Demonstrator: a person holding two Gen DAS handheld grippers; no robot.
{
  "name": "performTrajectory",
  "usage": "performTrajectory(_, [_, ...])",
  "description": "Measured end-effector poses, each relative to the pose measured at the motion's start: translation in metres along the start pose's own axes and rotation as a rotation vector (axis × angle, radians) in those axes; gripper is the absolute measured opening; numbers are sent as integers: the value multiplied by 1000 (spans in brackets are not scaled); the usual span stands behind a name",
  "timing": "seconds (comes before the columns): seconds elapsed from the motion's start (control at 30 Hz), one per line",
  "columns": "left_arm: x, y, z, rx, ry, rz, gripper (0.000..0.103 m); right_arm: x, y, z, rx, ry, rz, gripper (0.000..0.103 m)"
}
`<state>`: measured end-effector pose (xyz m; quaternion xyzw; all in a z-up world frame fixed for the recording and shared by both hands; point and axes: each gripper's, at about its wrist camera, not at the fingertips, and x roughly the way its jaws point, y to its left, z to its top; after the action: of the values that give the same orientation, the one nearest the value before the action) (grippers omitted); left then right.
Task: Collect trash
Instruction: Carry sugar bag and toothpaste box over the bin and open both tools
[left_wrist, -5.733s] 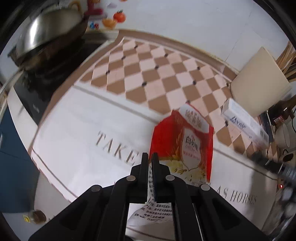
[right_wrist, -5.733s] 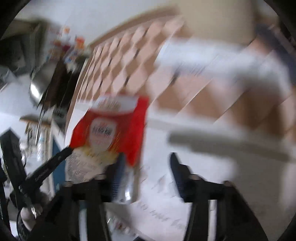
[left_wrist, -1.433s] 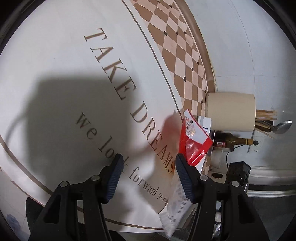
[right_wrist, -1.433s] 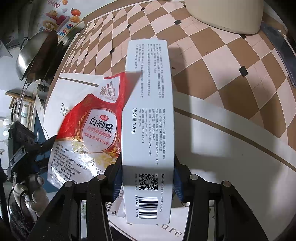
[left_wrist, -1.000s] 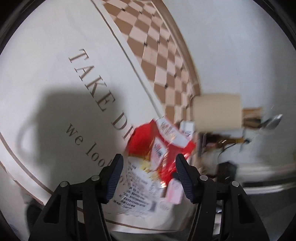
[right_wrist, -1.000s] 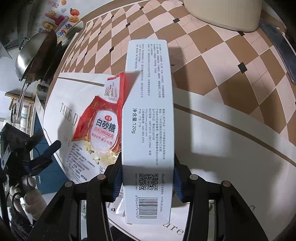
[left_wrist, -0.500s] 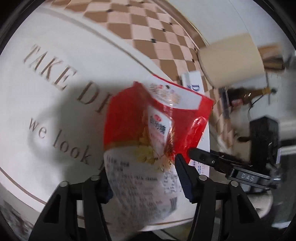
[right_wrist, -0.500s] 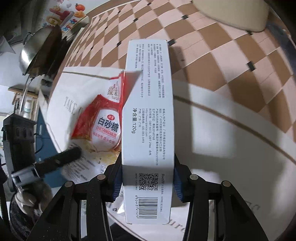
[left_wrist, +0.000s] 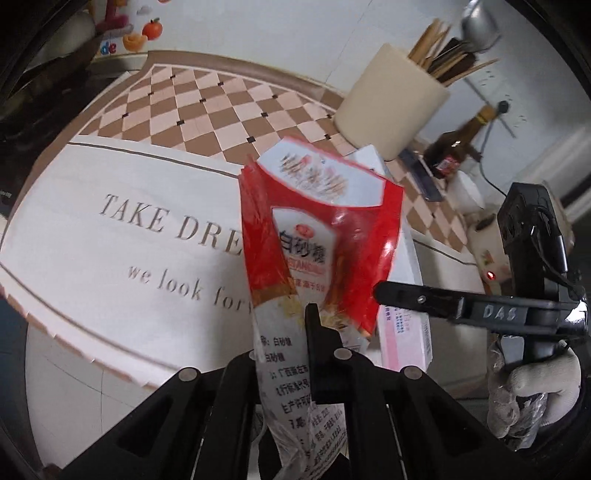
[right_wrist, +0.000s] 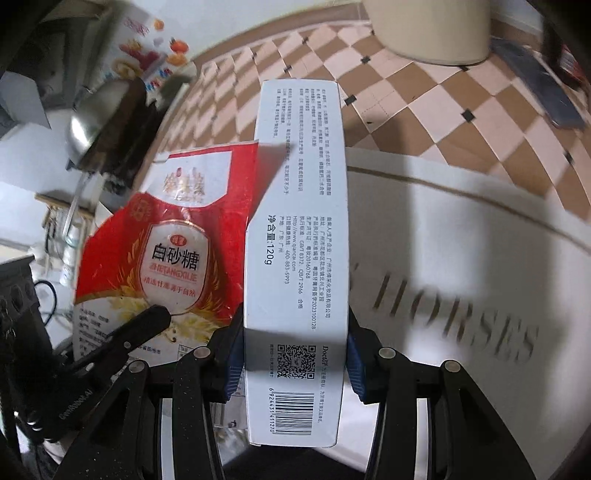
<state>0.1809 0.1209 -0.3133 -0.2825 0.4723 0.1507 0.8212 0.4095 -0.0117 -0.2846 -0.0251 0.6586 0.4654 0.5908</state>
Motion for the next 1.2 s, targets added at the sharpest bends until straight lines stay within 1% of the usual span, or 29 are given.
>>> performTrajectory(0.03, [-4, 2, -4, 3, -2, -8, 4, -5, 1, -9, 31, -11, 23, 48])
performTrajectory(0.07, [-10, 6, -11, 13, -4, -32, 4, -7, 0, -16, 57, -16, 42, 48])
performTrajectory(0.13, [-17, 8, -21, 33, -4, -52, 4, -12, 1, -41, 124, -38, 66, 48])
performTrajectory(0.23, [-31, 8, -41, 71, -7, -78, 4, -16, 6, -80, 185, -71, 68, 48])
performTrajectory(0.3, [-45, 11, -62, 95, -7, -100, 4, -20, 11, -105, 221, -89, 70, 48])
performTrajectory(0.37, [-59, 14, -87, 108, 5, -119, 4, -20, 24, -141, 245, -103, 53, 48])
performTrajectory(0.43, [-72, 23, -119, 115, 33, -130, 3, -20, 39, -177, 241, -109, 19, 48])
performTrajectory(0.5, [-77, 35, -151, 103, 73, -134, 3, -11, 53, -222, 247, -96, -11, 48])
performTrajectory(0.6, [-65, 59, -202, 58, 170, -124, 3, 22, 59, -281, 283, -24, -26, 49])
performTrajectory(0.67, [-41, 79, -239, 7, 260, -113, 3, 55, 51, -316, 327, 54, -26, 49])
performTrajectory(0.7, [-30, 86, -251, -4, 286, -97, 3, 75, 45, -333, 348, 94, -34, 49])
performTrajectory(0.73, [-14, 97, -268, -6, 312, -51, 3, 95, 39, -348, 360, 131, -61, 49])
performTrajectory(0.77, [1, 106, -278, -15, 334, -33, 3, 114, 31, -360, 361, 161, -113, 49])
performTrajectory(0.8, [22, 120, -291, -50, 367, -21, 3, 134, 22, -370, 365, 187, -141, 49])
performTrajectory(0.87, [62, 144, -310, -102, 412, 3, 3, 181, -4, -390, 417, 234, -129, 48])
performTrajectory(0.9, [87, 155, -319, -121, 431, 11, 3, 202, -15, -397, 425, 258, -130, 48])
performTrajectory(0.93, [109, 162, -325, -136, 444, 11, 3, 232, -29, -404, 429, 287, -144, 48])
performTrajectory(0.97, [135, 170, -333, -146, 457, 16, 3, 251, -38, -406, 431, 300, -151, 48])
performTrajectory(1.03, [183, 181, -344, -145, 479, 29, 3, 303, -62, -410, 433, 337, -153, 48])
performTrajectory(1.07, [215, 187, -349, -143, 495, 41, 3, 327, -78, -414, 441, 353, -150, 48])
performTrajectory(1.13, [255, 194, -357, -134, 513, 54, 3, 376, -110, -419, 444, 381, -156, 48])
performTrajectory(1.17, [283, 197, -360, -131, 526, 58, 4, 392, -120, -420, 446, 388, -159, 48])
performTrajectory(1.2, [298, 199, -362, -131, 537, 58, 4, 410, -133, -418, 442, 393, -154, 48])
